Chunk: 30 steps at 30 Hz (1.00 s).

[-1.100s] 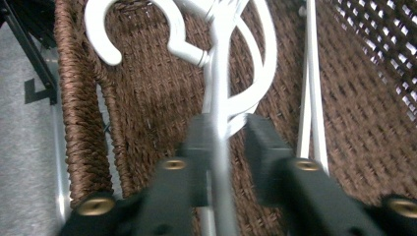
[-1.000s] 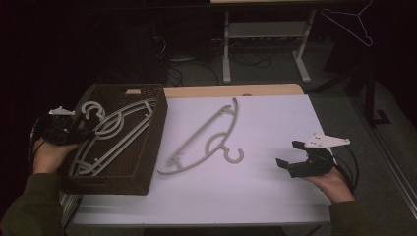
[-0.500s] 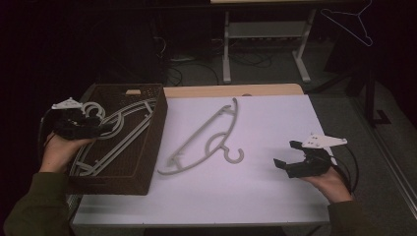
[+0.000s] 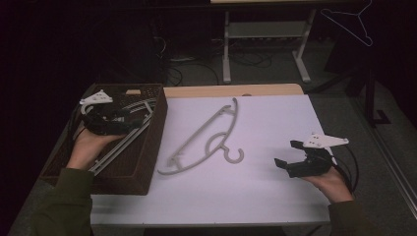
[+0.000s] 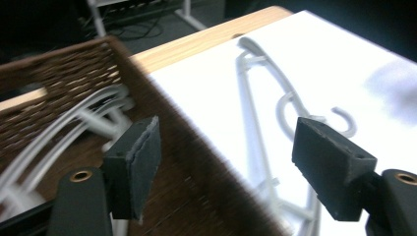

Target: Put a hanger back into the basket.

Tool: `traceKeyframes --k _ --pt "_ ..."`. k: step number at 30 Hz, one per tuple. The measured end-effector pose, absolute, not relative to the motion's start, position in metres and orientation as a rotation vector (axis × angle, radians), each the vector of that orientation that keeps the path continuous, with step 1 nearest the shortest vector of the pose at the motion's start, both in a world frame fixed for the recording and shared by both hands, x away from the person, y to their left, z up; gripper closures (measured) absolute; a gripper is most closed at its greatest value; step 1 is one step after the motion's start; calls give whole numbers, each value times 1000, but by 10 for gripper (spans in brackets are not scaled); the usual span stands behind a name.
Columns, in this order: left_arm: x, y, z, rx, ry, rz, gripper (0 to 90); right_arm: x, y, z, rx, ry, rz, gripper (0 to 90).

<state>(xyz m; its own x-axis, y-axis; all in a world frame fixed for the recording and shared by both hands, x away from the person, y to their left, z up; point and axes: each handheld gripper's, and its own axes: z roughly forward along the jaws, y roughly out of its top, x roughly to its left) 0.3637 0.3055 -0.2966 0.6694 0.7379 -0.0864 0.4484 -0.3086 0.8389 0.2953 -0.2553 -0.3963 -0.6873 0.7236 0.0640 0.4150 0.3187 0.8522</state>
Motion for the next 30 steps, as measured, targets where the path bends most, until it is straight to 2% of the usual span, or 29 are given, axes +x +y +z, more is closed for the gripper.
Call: traceKeyframes --k 2,5,13,17,24,30 --pt "362 293 -296 1955 902 390 300 295 -255 -396 1021 2262 1309 92" --pt "359 274 -295 1968 859 376 400 294 -255 -396 1028 2263 1312 92" --pt "349 217 -302 2051 767 314 774 295 -256 -396 1016 2259 1317 92" --pt "350 194 -316 2089 773 274 898 295 -256 -396 1014 2257 1319 92" --pt "353 164 -354 2155 798 251 900 295 -257 -396 1019 2262 1318 92" --pt "360 155 -392 2201 877 222 900 295 -258 -396 1017 2258 1318 92"
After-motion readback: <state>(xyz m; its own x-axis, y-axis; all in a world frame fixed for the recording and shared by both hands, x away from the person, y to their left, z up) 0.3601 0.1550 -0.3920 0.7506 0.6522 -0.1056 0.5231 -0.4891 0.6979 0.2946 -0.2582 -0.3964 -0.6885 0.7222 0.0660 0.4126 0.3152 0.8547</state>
